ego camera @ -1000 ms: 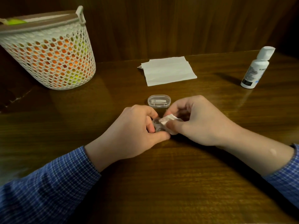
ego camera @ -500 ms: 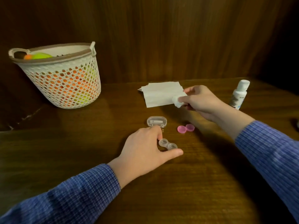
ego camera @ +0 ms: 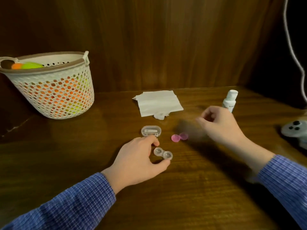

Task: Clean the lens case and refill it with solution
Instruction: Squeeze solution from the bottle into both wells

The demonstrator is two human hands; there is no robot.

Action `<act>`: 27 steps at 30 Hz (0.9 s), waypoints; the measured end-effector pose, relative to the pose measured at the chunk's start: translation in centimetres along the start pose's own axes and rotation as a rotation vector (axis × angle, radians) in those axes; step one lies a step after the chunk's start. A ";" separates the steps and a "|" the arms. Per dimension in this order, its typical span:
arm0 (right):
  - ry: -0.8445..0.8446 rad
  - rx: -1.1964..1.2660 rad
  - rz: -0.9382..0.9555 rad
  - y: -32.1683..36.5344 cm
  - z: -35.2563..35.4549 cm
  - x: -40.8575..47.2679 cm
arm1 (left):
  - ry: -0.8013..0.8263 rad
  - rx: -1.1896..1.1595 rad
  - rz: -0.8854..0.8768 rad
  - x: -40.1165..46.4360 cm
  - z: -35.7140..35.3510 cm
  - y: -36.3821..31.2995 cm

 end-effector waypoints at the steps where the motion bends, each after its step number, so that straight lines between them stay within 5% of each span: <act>1: -0.057 0.052 -0.050 -1.6 1.5 -0.8 | -0.002 -0.005 -0.007 0.0 0.0 -0.1; 6: -0.333 0.263 -0.339 -8.3 5.8 0.7 | -0.035 -0.013 0.007 0.3 -0.2 -0.6; 11: -0.159 0.206 -0.353 -9.7 3.2 5.0 | -0.043 0.026 0.005 0.4 -0.5 -0.9; 19: -0.177 0.238 -0.264 -8.4 1.1 4.4 | -0.045 -0.039 0.028 -0.3 -0.3 -0.4; 27: 0.192 0.472 -0.075 0.3 -1.8 -4.4 | -0.009 -0.162 0.116 -1.1 -0.2 0.0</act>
Point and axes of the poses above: each hand's wrist, its own x-axis towards the middle knuckle, its own z-axis out of the back of the hand, y = z × x, the point moved 8 cm from there along x, towards the middle knuckle, and after that the axes turned 1 degree about -z, right-handed, at the moved point
